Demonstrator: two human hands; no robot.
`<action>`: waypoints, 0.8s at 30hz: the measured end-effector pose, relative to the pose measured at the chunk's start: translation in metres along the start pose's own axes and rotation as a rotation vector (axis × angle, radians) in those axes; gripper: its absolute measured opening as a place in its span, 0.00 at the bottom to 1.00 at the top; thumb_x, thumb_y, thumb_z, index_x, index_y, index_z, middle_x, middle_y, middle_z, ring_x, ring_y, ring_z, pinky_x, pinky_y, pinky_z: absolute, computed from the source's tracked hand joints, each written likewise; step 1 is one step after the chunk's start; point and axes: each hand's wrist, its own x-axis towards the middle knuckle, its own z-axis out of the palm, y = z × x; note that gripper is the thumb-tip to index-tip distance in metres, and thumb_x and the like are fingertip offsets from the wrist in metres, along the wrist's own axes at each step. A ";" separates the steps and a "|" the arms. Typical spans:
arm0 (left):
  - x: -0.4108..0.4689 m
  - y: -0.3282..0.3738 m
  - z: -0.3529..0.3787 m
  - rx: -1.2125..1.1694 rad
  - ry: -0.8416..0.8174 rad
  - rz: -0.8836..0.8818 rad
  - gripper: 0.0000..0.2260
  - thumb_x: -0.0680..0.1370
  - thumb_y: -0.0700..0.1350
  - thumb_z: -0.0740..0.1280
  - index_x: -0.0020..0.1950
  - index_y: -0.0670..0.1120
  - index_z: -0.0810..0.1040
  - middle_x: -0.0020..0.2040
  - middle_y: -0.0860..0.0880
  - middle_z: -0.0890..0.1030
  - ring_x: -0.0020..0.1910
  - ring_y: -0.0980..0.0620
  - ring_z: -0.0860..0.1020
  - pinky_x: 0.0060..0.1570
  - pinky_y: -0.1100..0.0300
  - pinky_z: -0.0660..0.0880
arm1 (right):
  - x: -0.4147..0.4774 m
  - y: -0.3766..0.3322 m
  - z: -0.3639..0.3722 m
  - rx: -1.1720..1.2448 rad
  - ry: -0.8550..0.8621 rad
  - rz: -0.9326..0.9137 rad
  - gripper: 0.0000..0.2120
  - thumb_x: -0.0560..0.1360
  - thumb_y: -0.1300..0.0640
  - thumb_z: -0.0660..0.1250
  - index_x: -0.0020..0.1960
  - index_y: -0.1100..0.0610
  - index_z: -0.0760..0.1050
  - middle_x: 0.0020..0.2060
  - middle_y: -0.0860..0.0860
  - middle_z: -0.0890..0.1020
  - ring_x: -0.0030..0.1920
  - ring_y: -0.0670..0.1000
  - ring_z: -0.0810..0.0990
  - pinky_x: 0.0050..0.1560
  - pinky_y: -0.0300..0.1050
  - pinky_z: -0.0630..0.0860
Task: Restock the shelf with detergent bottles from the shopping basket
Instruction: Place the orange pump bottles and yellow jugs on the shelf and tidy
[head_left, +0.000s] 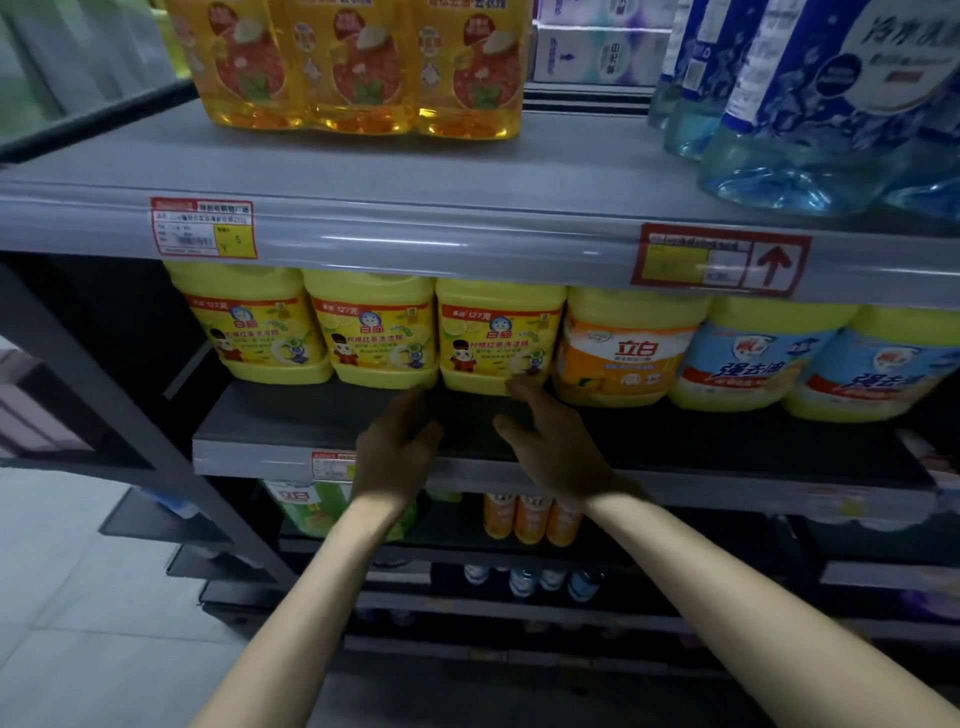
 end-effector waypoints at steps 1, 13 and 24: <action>-0.006 0.001 0.006 0.084 -0.014 0.020 0.23 0.81 0.41 0.71 0.76 0.49 0.76 0.69 0.46 0.82 0.68 0.45 0.80 0.61 0.62 0.71 | -0.007 0.005 -0.005 -0.052 -0.001 0.000 0.25 0.85 0.49 0.65 0.80 0.54 0.67 0.77 0.53 0.73 0.77 0.53 0.71 0.76 0.51 0.68; -0.113 0.098 0.146 0.501 -0.301 0.300 0.11 0.79 0.51 0.67 0.56 0.46 0.83 0.51 0.44 0.86 0.53 0.40 0.83 0.46 0.53 0.77 | -0.157 0.115 -0.122 -0.540 0.083 0.221 0.26 0.83 0.41 0.55 0.72 0.54 0.74 0.66 0.56 0.80 0.65 0.62 0.78 0.65 0.55 0.76; -0.288 0.200 0.413 0.715 -0.603 0.737 0.21 0.80 0.54 0.63 0.72 0.52 0.76 0.66 0.50 0.81 0.65 0.44 0.79 0.61 0.50 0.76 | -0.390 0.315 -0.261 -0.588 0.333 0.422 0.29 0.79 0.40 0.54 0.67 0.57 0.81 0.60 0.52 0.85 0.65 0.56 0.81 0.66 0.56 0.79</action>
